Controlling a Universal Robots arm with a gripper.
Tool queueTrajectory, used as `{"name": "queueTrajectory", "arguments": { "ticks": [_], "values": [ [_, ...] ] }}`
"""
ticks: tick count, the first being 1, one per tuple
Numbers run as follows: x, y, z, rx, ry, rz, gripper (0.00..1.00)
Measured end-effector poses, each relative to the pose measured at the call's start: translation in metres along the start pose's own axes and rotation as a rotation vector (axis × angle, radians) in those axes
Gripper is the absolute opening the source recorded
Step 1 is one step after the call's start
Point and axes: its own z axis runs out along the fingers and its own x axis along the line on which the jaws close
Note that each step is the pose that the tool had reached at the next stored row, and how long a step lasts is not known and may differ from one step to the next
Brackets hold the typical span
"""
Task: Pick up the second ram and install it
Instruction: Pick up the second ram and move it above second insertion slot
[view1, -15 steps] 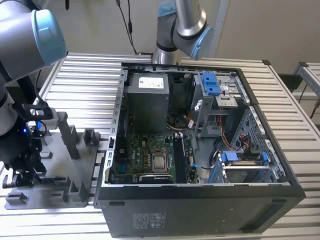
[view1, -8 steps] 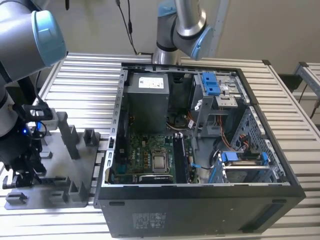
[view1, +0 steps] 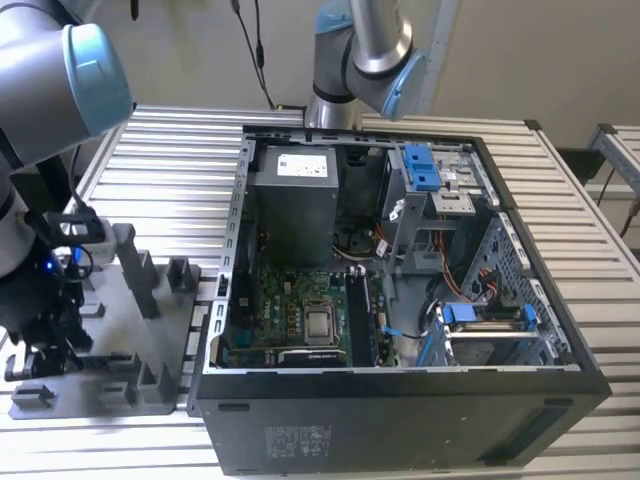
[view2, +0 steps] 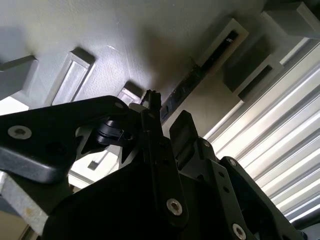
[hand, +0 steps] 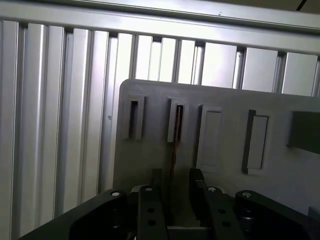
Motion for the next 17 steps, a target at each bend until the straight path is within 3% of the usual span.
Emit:
{"name": "queueTrajectory", "arguments": {
  "ticks": [17],
  "values": [
    [0.002, 0.0, 0.0055, -0.0001, 0.0002, 0.0, 0.36]
  ]
}}
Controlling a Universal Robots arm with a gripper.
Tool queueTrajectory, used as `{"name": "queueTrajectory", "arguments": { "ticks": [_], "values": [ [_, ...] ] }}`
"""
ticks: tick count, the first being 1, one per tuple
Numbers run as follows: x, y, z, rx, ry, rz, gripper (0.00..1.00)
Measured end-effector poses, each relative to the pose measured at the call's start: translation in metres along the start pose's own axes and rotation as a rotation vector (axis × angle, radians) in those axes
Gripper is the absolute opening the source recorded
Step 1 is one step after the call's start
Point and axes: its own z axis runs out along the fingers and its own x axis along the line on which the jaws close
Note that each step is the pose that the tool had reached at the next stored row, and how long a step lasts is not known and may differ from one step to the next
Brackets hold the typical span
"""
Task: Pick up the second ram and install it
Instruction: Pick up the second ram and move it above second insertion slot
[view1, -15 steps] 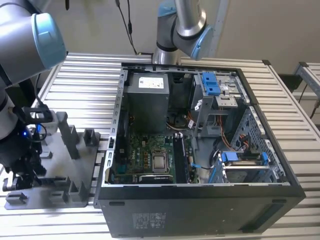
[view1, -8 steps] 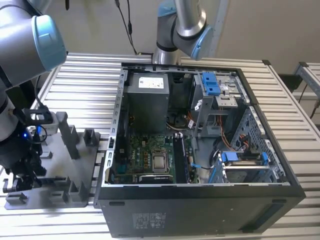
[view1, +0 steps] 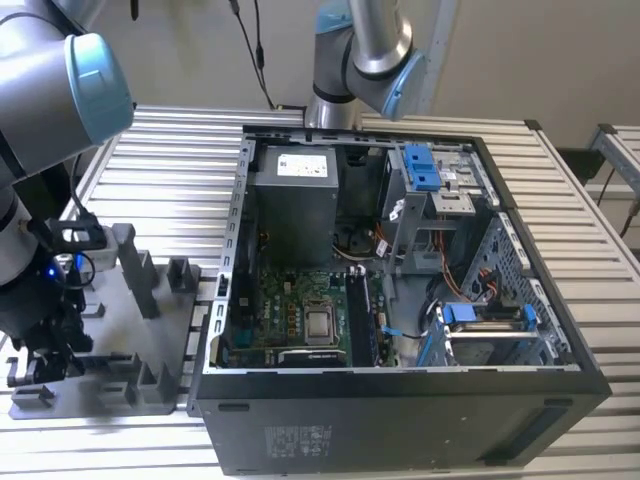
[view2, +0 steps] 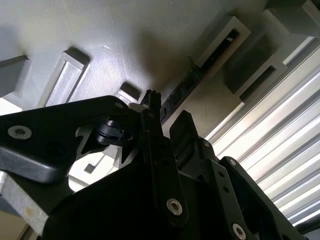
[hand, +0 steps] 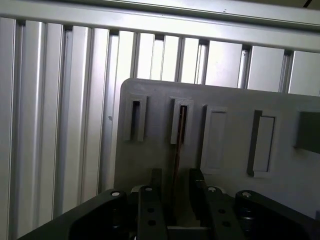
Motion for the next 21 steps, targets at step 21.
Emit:
{"name": "queueTrajectory", "arguments": {
  "ticks": [21],
  "values": [
    [0.0, 0.0, 0.0004, 0.0001, -0.0001, 0.0, 0.15]
  ]
}}
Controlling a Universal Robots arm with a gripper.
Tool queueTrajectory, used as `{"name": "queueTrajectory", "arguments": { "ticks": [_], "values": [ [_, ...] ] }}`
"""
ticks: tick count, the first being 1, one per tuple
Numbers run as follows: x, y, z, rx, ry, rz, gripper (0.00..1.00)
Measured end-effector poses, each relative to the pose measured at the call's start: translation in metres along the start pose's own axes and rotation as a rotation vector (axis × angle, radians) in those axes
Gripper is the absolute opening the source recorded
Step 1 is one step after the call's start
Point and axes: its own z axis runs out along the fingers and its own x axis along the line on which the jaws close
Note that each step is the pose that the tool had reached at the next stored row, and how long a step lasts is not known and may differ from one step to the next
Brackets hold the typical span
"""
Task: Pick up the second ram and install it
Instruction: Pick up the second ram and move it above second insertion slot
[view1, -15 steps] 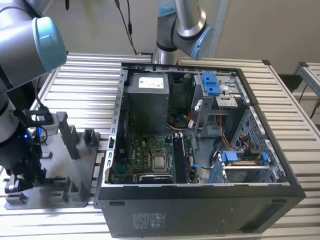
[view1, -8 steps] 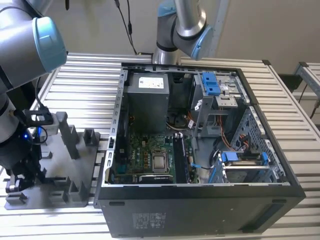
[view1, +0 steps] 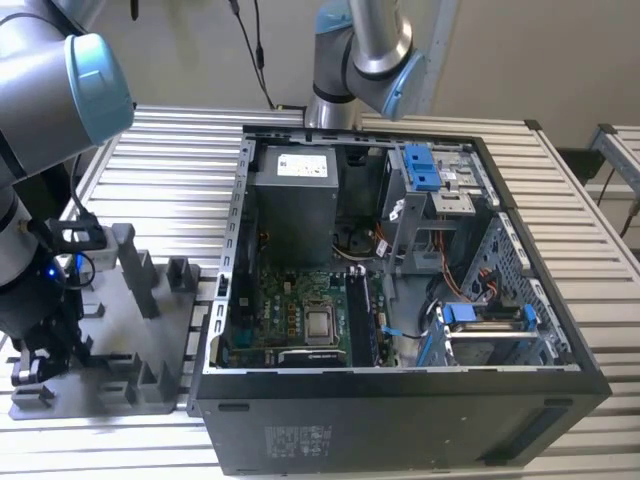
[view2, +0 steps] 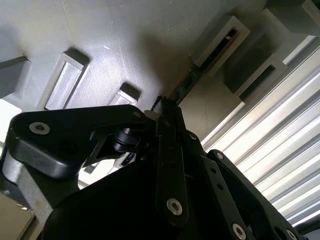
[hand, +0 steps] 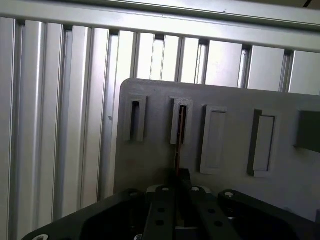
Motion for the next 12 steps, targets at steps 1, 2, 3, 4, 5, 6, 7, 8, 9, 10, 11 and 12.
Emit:
{"name": "queueTrajectory", "arguments": {
  "ticks": [1, 2, 3, 4, 5, 6, 7, 8, 9, 10, 11, 12],
  "values": [
    [0.0, 0.0, 0.0, -0.0001, 0.0, 0.0, 0.15],
    [0.0, 0.0, 0.0, -0.0001, 0.0, 0.0, 0.15],
    [0.0, 0.0, 0.0, 0.0, 0.0, 0.0, 0.15],
    [0.0, 0.0, 0.0, 0.0, 0.0, 0.0, 0.15],
    [0.0, 0.0, -0.0002, 0.0003, -0.0002, 0.0, 0.15],
    [-0.0001, 0.0, -0.0011, 0.0004, -0.0003, 0.0, 0.15],
    [-0.0002, 0.0001, -0.0038, 0.0001, -0.0002, 0.0, 0.15],
    [-0.0003, 0.0001, -0.0077, -0.0001, 0.0, 0.0, 0.15],
    [-0.0005, 0.0002, -0.0109, 0.0001, -0.0001, 0.0, 0.15],
    [-0.0006, 0.0003, -0.0141, 0.0001, -0.0001, 0.0, 0.15],
    [-0.0007, 0.0004, -0.0175, -0.0001, 0.0, 0.0, 0.15],
    [-0.0009, 0.0004, -0.0208, 0.0, 0.0, 0.0, 0.15]
  ]
}}
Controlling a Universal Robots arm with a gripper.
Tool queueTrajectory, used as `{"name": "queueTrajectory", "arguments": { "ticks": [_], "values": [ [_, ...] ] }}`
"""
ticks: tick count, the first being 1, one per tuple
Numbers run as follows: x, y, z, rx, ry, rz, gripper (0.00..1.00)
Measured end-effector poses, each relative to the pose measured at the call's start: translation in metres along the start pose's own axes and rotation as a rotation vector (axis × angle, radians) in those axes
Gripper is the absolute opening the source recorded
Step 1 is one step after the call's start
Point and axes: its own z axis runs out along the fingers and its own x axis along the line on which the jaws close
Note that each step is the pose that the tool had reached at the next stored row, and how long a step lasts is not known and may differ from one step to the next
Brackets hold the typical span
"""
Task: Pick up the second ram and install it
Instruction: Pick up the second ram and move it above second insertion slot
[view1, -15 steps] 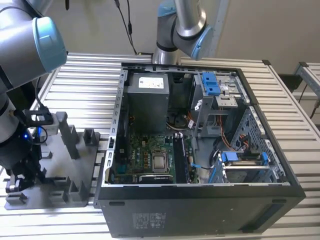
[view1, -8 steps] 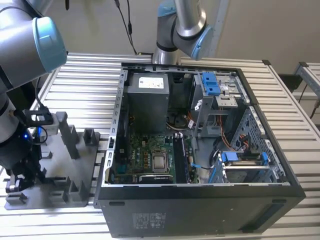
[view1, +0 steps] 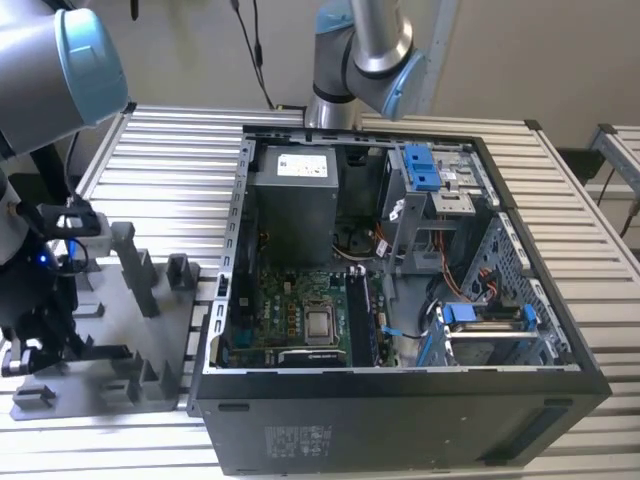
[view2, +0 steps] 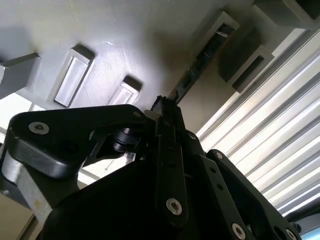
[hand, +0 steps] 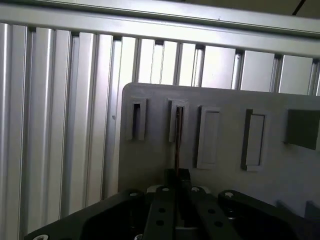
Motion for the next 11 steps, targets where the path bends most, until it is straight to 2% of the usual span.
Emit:
{"name": "queueTrajectory", "arguments": {
  "ticks": [3, 7, 11],
  "values": [
    [-0.0004, 0.0002, -0.0107, 0.0, 0.0, 0.0, 0.15],
    [-0.0011, 0.0005, -0.0282, -0.0002, 0.0001, 0.0, 0.15],
    [-0.0017, 0.0006, -0.0413, 0.0, -0.0002, 0.0, 0.15]
  ]
}}
